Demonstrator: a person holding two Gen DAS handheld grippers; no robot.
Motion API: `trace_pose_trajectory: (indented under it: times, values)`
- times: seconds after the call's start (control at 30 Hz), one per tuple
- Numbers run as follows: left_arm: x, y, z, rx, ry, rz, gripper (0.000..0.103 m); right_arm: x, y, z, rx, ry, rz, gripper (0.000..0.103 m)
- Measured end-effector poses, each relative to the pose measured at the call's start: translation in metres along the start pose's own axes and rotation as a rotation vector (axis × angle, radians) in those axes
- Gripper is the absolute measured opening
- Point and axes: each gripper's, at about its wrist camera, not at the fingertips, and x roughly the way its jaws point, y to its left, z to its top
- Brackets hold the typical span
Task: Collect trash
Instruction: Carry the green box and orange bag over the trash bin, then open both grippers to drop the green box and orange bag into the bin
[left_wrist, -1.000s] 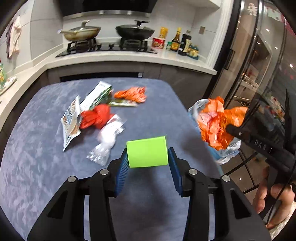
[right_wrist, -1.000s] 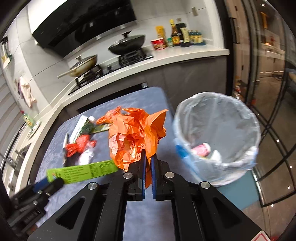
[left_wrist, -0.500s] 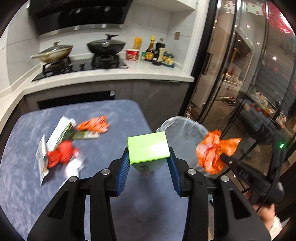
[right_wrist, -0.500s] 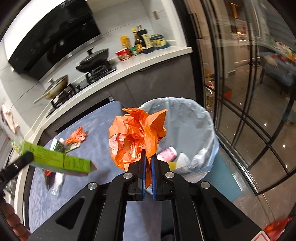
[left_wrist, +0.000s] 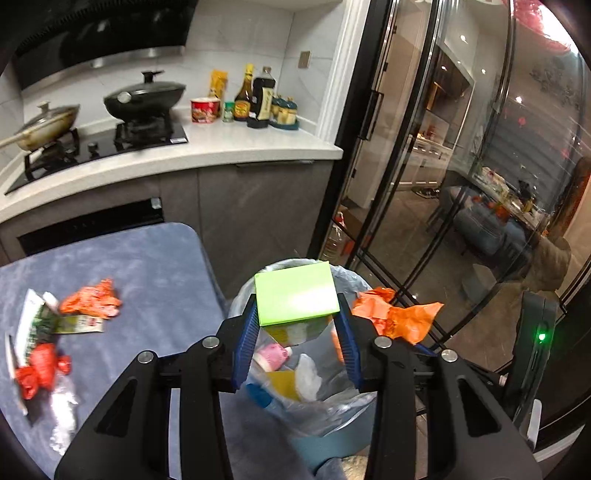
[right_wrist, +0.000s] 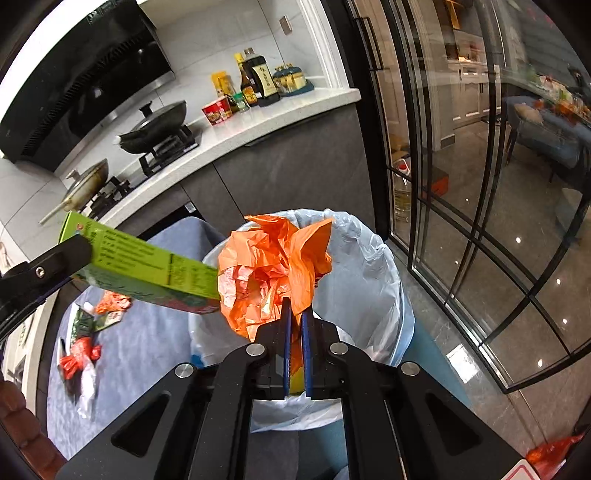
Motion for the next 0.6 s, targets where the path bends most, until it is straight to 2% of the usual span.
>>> trace_pose_trajectory:
  times: [0.1,0.2,0.23,0.27,0.33,0.6]
  values:
    - [0.016,-0.004,-0.002,-0.005,0.024,-0.007,0.039,0.008,-0.003,0.002,0.005,0.01,-0.003,0.006]
    - [0.029,-0.005,-0.004,-0.011,0.04,-0.004,0.039,0.014,-0.003,0.003,0.006,0.009,-0.005,0.012]
    - [0.031,-0.005,-0.005,-0.011,0.044,-0.006,0.039,0.014,-0.002,0.003,0.008,0.008,-0.004,0.019]
    - [0.034,-0.005,-0.006,-0.012,0.054,-0.009,0.041,0.014,-0.003,0.004,0.012,0.002,-0.004,0.028]
    - [0.036,-0.005,-0.008,-0.018,0.061,0.005,0.058,0.011,-0.003,0.005,0.017,-0.013,-0.004,0.033]
    - [0.023,0.003,-0.013,-0.022,0.04,0.03,0.059,0.0,0.007,0.002,-0.001,-0.028,0.016,0.033]
